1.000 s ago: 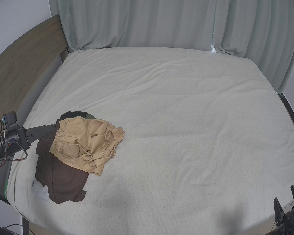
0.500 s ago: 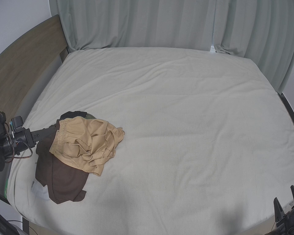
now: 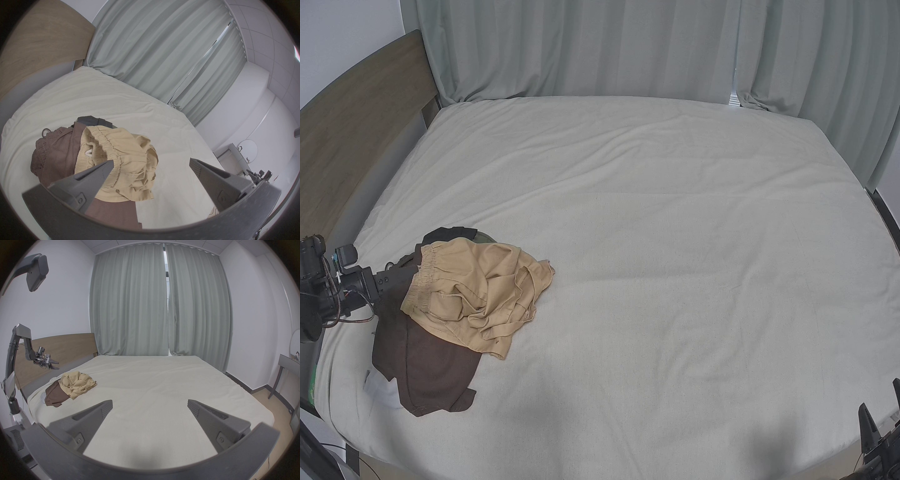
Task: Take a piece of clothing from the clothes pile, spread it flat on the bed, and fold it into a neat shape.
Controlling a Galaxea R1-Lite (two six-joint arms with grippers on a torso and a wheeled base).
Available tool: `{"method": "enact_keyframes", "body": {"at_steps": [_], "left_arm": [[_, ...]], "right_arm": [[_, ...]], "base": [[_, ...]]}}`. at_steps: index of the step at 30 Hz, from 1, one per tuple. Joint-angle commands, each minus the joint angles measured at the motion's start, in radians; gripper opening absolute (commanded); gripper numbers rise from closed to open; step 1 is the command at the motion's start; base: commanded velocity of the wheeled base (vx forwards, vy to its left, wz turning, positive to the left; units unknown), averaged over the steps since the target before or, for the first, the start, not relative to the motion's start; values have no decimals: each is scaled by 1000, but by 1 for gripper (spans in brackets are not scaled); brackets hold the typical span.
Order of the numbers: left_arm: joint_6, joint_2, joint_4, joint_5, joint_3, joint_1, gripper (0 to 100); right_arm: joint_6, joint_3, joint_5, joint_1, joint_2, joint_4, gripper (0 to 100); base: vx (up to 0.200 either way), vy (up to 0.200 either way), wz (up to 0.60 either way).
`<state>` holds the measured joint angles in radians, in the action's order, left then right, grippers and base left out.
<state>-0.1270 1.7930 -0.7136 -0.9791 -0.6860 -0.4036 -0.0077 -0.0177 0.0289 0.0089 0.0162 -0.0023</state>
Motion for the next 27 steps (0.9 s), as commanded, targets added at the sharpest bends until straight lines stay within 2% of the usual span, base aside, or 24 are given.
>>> {"method": "enact_keyframes", "body": {"at_steps": [1,12,27], "left_arm": [[1,59,-9,0,-14,-12,100],[-2,155,-83,4,-32,-11,100],[-2,218,-96,13,-81,2,100]], "right_arm": [[0,16,0,0,-16,-1,100],[0,16,0,0,-16,-1,100],[0,16,0,2,-16,-1,100]], "base": [[0,0,0],[0,0,0],[0,0,0]]}}
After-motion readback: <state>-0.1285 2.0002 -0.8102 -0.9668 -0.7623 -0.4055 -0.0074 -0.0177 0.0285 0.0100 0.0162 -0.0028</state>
